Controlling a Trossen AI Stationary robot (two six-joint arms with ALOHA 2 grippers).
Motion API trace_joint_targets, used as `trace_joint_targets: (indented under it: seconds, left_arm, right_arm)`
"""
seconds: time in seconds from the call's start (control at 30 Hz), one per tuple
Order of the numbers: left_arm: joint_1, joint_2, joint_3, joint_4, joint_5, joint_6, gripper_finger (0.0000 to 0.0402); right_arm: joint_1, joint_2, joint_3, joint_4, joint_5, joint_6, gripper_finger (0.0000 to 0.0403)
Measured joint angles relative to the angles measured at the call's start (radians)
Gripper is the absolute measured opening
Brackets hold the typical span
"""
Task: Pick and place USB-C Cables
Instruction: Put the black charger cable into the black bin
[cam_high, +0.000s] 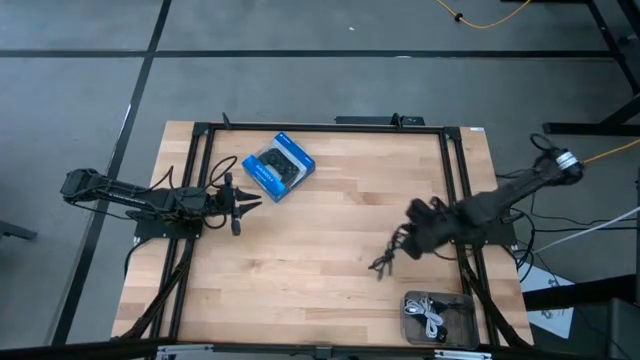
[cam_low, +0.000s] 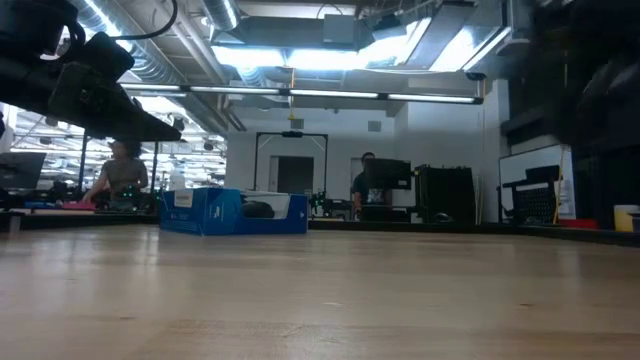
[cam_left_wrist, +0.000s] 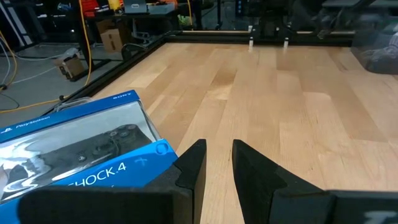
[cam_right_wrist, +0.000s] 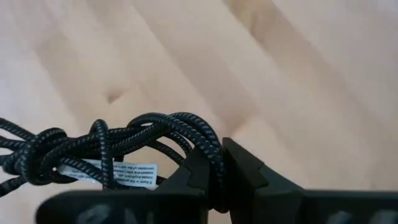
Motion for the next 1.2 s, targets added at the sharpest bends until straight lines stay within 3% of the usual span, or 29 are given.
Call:
trace_joint_targets:
  seconds: [0.2, 0.43, 0.8, 1.03, 1.2]
  left_arm:
    - [0.0, 0.0, 0.0, 0.0, 0.0, 0.0, 0.007]
    - [0.0, 0.0, 0.0, 0.0, 0.0, 0.0, 0.007]
    - [0.0, 0.0, 0.0, 0.0, 0.0, 0.0, 0.007]
    - [0.0, 0.0, 0.0, 0.0, 0.0, 0.0, 0.007]
    - [0.0, 0.0, 0.0, 0.0, 0.0, 0.0, 0.007]
  right_arm:
    - [0.279, -0.058, 0.04, -0.214, -0.021, 0.503, 0.0027]
    - [0.501, 0.01, 0.142, -0.336, -0.209, 0.806, 0.0027]
    - [0.621, 0.15, 0.21, -0.24, -0.485, 1.038, 0.0027]
    - [0.624, 0.181, 0.21, -0.153, -0.494, 1.067, 0.0028]
    - [0.624, 0.206, 0.21, -0.108, -0.553, 1.094, 0.0078]
